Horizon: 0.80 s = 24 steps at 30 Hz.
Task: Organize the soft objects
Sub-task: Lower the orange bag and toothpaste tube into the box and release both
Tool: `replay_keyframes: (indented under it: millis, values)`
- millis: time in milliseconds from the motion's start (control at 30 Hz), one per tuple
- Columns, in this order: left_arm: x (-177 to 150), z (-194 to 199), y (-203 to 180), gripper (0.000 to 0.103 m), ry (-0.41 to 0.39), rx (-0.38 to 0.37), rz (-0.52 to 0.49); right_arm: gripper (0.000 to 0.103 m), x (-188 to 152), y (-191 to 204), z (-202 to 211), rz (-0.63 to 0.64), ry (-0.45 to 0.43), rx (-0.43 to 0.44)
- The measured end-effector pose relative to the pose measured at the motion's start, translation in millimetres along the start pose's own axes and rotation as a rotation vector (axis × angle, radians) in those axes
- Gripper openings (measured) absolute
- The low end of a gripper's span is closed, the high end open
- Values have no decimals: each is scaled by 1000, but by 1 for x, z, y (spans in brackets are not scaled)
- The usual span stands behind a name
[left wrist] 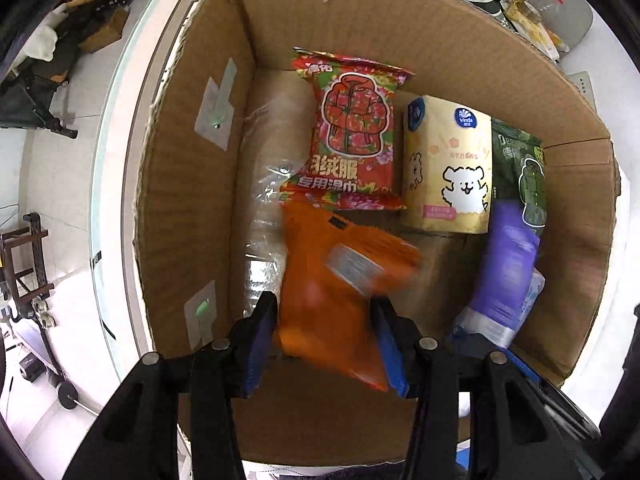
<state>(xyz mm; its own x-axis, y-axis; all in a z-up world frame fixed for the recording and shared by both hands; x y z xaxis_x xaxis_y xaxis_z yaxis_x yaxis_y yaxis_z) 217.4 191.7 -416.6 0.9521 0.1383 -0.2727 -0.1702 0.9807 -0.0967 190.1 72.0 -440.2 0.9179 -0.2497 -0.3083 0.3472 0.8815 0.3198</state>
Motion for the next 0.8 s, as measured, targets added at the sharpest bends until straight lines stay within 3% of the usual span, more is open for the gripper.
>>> replay_keyframes:
  millis: [133, 300, 500, 633, 800]
  values:
    - [-6, 1, 3, 56, -7, 13, -1, 61, -4, 1, -1, 43, 14, -10]
    - [-18, 13, 4, 57, -44, 21, -6, 62, -2, -3, 8, 74, -10, -54]
    - [-38, 35, 7, 57, -105, 26, -11, 62, -7, -5, 23, 165, -39, -167]
    - [-55, 56, 5, 57, -177, 53, -26, 62, -17, -17, 46, 252, -110, -303]
    - [-77, 85, -3, 57, -269, 81, -47, 64, -34, -19, 73, 315, -181, -351]
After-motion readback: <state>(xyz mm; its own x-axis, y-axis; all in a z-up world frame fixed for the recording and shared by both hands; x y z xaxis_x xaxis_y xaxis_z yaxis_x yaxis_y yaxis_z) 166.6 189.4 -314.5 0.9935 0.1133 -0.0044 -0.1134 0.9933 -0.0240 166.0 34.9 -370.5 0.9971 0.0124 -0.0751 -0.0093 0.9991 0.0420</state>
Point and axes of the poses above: each gripper's, at about its wrist camera, not at the fingertips, and z roughly against the way its jaws point, y to its left, x to its top, the point moved 6 cm from there along -z, roughly the way its jaws point, and after that the axes turned 6 degrees about y, right-handed, at the moved point
